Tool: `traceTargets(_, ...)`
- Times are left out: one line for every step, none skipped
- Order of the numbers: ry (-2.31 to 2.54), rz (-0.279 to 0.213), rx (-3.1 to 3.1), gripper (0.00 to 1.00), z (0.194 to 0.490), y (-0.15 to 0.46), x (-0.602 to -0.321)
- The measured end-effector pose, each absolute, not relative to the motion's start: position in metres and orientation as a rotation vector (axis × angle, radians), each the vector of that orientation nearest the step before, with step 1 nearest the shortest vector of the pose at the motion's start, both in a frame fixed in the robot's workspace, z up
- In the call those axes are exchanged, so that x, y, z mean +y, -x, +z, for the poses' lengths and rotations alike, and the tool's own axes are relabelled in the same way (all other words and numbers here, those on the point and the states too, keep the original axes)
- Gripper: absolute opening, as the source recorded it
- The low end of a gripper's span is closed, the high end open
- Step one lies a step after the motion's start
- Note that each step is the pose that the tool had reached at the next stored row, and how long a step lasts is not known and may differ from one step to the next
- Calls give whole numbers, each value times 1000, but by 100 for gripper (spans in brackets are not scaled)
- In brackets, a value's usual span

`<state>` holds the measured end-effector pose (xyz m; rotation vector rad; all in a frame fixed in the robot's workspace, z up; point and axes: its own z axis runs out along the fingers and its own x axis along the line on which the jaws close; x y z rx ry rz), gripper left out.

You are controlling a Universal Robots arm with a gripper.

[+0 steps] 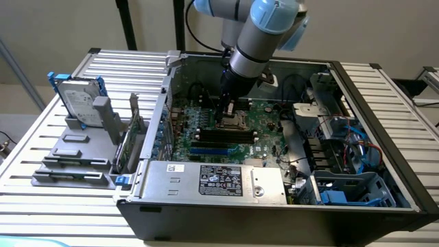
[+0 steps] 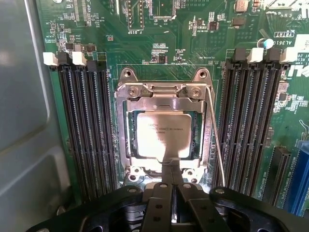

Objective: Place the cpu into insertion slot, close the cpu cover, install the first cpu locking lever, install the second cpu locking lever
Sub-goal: 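Close the cpu cover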

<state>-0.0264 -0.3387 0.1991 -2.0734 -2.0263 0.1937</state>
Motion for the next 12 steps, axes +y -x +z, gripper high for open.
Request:
traceTargets(2073,193,-2026,11,199,26,-339)
traceTargets(2073,193,-2026,11,200,26,-339)
traceTargets(2073,193,-2026,11,204,26,-339)
traceTargets(2073,193,-2026,11,207,26,-339)
traceTargets(2073,194,-2026,11,212,27,-339)
traceTargets(2073,194,-2026,11,215,28,-339)
traceTargets(2073,194,-2026,11,219,29,-340)
traceTargets(2073,194,-2026,11,221,32,-341)
traceTargets(2073,194,-2026,11,222,35,-342)
traceTargets(2073,193,-2026,11,224,38,-343)
traceTargets(2073,194,-2026,11,225,42,-344)
traceTargets(2073,193,-2026,11,225,46,-345)
